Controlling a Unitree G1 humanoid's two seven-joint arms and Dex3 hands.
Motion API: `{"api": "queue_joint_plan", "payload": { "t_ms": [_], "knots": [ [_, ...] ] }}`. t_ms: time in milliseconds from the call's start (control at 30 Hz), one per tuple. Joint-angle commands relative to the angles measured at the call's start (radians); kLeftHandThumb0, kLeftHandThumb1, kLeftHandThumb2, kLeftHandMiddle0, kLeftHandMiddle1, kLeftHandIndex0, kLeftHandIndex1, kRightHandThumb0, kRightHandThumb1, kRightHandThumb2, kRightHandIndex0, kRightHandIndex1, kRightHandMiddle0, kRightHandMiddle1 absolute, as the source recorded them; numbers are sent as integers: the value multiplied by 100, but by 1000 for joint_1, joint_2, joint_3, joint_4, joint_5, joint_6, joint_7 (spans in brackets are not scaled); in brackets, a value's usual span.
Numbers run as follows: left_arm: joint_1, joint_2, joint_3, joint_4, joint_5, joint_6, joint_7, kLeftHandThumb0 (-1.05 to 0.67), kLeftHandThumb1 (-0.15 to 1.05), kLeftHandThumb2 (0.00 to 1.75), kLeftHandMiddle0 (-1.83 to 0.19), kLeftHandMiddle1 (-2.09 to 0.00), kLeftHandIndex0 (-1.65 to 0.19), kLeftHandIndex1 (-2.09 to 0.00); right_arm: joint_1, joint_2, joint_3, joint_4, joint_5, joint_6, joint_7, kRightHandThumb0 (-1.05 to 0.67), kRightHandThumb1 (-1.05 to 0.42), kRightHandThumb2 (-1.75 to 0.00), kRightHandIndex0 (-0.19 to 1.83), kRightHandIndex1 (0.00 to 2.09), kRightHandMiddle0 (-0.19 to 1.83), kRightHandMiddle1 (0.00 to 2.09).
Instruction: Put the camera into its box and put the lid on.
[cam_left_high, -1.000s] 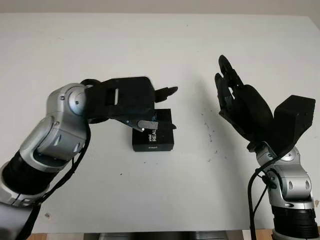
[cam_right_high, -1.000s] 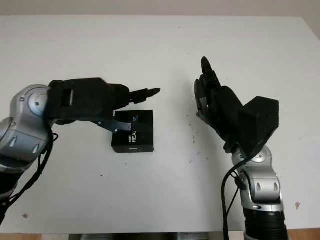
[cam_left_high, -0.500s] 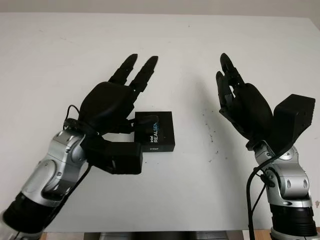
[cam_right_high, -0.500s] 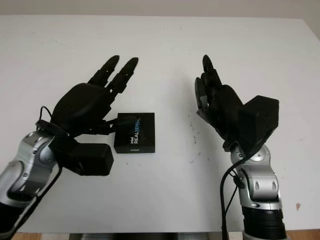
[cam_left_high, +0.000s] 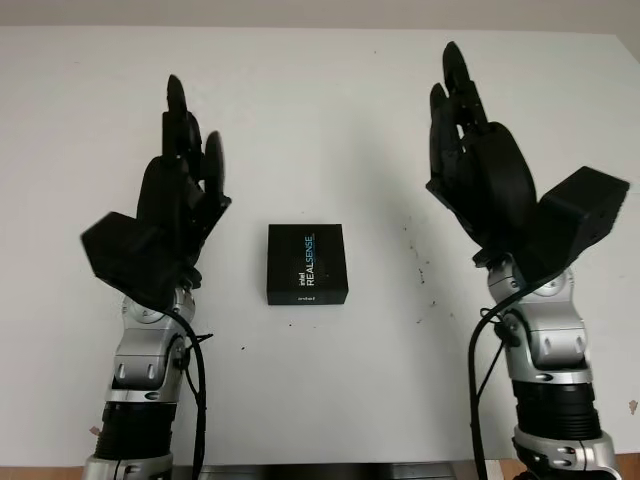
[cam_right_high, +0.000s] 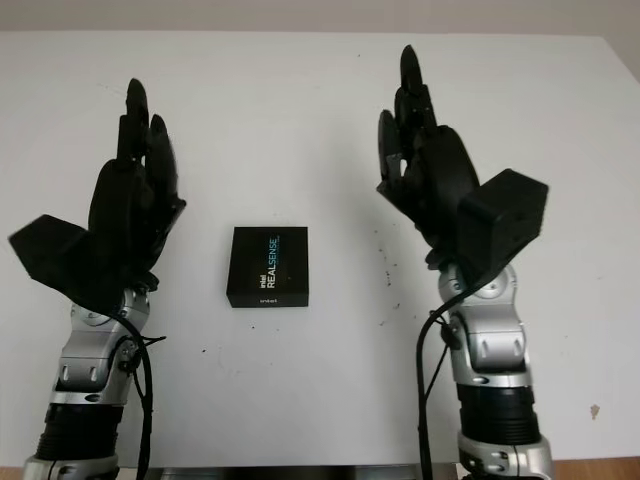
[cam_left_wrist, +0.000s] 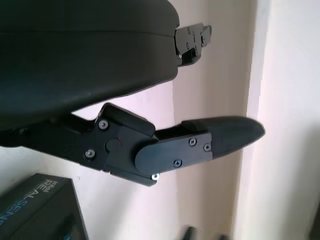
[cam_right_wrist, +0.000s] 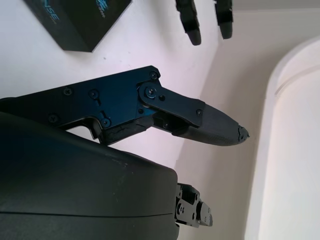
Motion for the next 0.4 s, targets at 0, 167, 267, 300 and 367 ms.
{"api": "queue_joint_plan", "payload": {
  "t_ms": [0, 167, 267, 300, 367],
  "knots": [
    [-17, -11, 24, -1, -52, 20, -19, -82, 105, 69, 19, 0, 19, 0, 10, 9, 11, 25, -16, -20, -7, -80, -105, -72, -19, 0, -19, 0],
    [-23, 14, 49, 4, -95, 60, -43, -84, 105, 72, 19, 0, 19, 0, 27, 29, 28, 53, -17, 10, -3, -85, -105, -70, -19, 0, -19, 0],
    [-24, 34, 56, -1, -94, 86, -50, -84, 105, 71, 19, 0, 19, 0, 37, 39, 33, 62, -22, 11, -9, -84, -105, -70, -19, 0, -19, 0],
    [-22, 43, 58, -4, -95, 94, -56, -84, 105, 71, 19, 0, 19, 0, 42, 44, 35, 60, -24, 15, -14, -83, -105, -70, -19, 0, -19, 0],
    [-17, 63, 60, -13, -95, 109, -69, -84, 105, 71, 19, 0, 19, 0, 54, 55, 39, 55, -27, 20, -28, -83, -105, -70, -19, 0, -19, 0]
  ]
}}
